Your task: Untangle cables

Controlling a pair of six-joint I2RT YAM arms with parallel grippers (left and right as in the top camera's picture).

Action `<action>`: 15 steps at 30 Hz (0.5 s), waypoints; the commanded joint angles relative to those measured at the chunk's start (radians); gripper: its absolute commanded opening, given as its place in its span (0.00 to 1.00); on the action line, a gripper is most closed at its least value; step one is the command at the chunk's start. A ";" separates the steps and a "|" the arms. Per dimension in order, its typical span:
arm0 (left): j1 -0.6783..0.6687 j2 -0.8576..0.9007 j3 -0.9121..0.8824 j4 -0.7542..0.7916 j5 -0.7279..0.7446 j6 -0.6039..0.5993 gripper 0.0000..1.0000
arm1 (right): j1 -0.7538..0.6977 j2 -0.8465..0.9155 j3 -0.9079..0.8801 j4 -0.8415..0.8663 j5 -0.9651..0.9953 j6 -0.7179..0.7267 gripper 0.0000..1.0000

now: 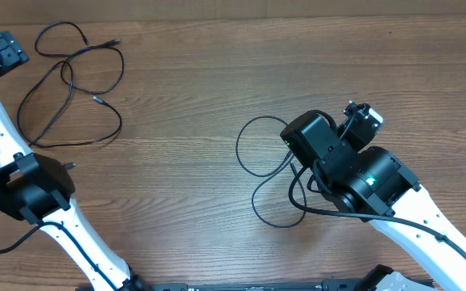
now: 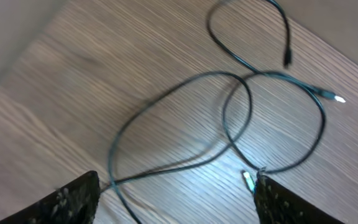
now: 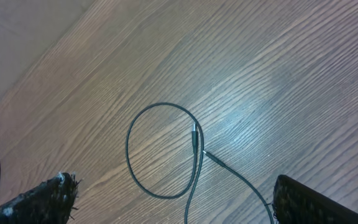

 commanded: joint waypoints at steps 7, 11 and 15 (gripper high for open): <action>-0.089 0.170 0.002 0.000 0.061 0.124 0.81 | 0.000 -0.005 0.005 0.000 -0.003 -0.008 1.00; -0.122 0.238 0.002 -0.004 0.059 0.151 0.77 | 0.000 -0.005 0.005 0.003 -0.002 -0.008 1.00; -0.145 0.298 0.002 0.010 0.036 0.153 0.77 | 0.000 -0.005 0.005 0.004 -0.002 -0.008 1.00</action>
